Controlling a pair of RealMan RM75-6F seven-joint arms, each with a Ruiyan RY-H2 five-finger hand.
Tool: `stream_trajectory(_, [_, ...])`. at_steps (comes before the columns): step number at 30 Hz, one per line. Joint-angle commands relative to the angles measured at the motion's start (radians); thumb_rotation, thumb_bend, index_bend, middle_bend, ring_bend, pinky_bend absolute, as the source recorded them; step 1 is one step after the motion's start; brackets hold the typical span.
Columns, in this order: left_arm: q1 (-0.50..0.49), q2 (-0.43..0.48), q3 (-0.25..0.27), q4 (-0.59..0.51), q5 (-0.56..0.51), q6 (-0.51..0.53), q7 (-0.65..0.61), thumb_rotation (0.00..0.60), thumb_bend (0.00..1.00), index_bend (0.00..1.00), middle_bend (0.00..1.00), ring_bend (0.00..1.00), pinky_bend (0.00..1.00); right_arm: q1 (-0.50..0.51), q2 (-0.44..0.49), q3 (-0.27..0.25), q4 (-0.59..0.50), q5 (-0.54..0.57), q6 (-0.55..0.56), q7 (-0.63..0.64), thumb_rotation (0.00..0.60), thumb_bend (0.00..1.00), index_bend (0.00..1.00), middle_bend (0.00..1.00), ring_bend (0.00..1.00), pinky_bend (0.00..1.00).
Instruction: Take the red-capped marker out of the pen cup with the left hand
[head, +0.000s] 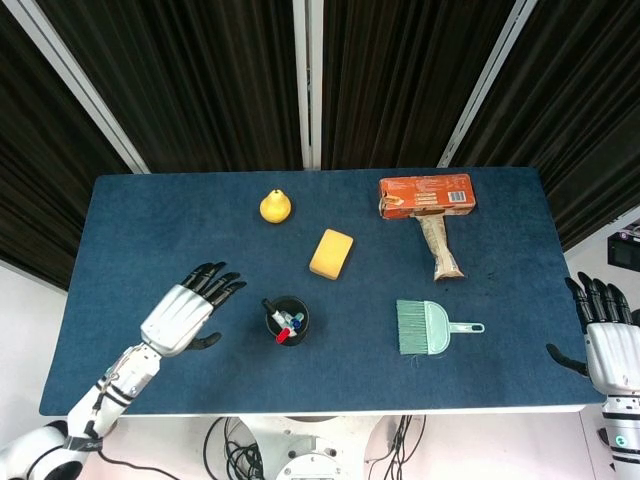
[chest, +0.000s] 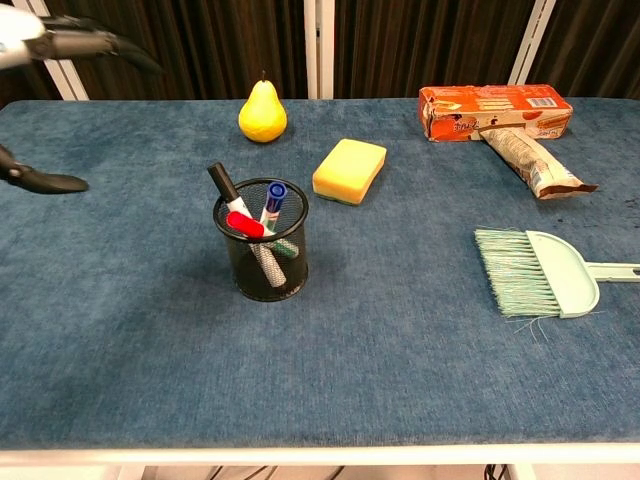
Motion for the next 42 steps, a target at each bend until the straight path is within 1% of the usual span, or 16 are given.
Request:
stream_trajectory(1, [-0.056,-0.029,-0.018,-0.010,-0.045,-0.067,0.015,0.600,0.20,0.15,0.11,0.00,0.12,-0.002,0.003,0.000,-0.001,0.000,0.002,0.003,0.600,0.08,0.00,0.00,0.00,0.00])
stream_trajectory(6, [-0.118,-0.074,-0.030,-0.006,-0.085,-0.134,0.025,0.600,0.20,0.15,0.11,0.00,0.12,-0.003,0.011,0.002,-0.005,0.007,-0.002,0.005,0.600,0.08,0.00,0.00,0.00,0.00])
stream_trajectory(11, [-0.180,-0.135,-0.037,0.026,-0.115,-0.188,0.031,0.600,0.20,0.17,0.11,0.00,0.12,-0.001,0.016,0.003,-0.010,0.016,-0.012,0.006,0.600,0.08,0.00,0.00,0.00,0.00])
stream_trajectory(15, [-0.215,-0.178,-0.041,0.060,-0.139,-0.211,0.038,0.600,0.20,0.18,0.12,0.00,0.12,0.002,0.016,0.004,-0.008,0.022,-0.020,0.007,0.600,0.08,0.00,0.00,0.00,0.00])
stream_trajectory(19, [-0.239,-0.207,-0.047,0.097,-0.168,-0.213,0.053,0.600,0.21,0.20,0.12,0.00,0.12,0.002,0.018,0.004,-0.006,0.028,-0.025,0.010,0.600,0.08,0.00,0.00,0.00,0.00])
stream_trajectory(29, [-0.264,-0.217,-0.040,0.116,-0.216,-0.203,0.071,0.600,0.24,0.25,0.13,0.00,0.12,0.002,0.023,0.008,-0.004,0.042,-0.032,0.009,0.600,0.08,0.00,0.00,0.00,0.00])
stream_trajectory(42, [-0.293,-0.231,-0.024,0.148,-0.240,-0.205,0.048,0.600,0.24,0.27,0.13,0.00,0.11,0.007,0.020,0.009,-0.005,0.056,-0.048,-0.003,0.600,0.09,0.00,0.00,0.00,0.00])
